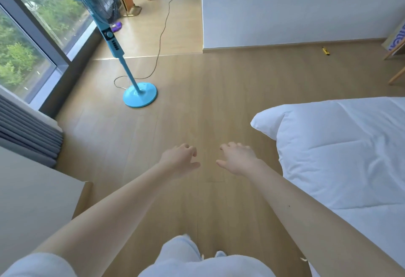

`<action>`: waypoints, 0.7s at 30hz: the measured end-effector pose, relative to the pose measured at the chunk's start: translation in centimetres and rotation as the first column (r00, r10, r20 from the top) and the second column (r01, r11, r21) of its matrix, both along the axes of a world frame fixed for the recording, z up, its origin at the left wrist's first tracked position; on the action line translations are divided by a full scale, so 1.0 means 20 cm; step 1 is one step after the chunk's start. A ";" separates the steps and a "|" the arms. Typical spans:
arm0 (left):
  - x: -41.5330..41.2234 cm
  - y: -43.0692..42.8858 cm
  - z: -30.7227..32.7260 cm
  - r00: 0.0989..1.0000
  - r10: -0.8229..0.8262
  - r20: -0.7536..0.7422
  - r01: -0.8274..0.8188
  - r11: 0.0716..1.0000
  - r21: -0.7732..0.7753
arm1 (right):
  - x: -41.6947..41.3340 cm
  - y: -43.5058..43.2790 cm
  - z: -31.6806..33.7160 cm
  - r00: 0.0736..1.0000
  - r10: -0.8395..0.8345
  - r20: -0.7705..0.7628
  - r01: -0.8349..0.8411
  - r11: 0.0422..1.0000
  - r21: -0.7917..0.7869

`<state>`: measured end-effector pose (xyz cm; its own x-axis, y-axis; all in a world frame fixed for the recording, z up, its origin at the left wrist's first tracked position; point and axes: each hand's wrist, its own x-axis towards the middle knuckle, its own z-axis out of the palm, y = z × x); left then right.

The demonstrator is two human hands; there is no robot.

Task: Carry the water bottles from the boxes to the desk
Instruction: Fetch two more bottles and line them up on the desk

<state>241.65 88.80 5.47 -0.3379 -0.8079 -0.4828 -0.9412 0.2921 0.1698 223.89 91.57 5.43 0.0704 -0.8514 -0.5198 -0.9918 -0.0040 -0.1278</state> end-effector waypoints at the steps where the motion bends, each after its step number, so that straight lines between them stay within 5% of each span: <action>1: 0.00 -0.06 0.00 1.000 -0.007 0.005 0.007 1.000 0.000 | -0.01 -0.06 0.00 1.000 -0.002 -0.001 0.002 1.000 0.007; 21: 0.08 -1.67 -0.01 0.978 -0.200 -0.056 0.198 0.979 -0.045 | 0.06 -1.42 0.04 0.978 -0.193 -0.081 0.197 0.979 0.050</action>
<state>243.17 55.34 5.23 -0.5213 -0.7391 -0.4265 -0.8519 0.4802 0.2090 225.11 63.17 6.15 -0.1352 -0.8136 -0.5655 -0.9796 0.1955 -0.0470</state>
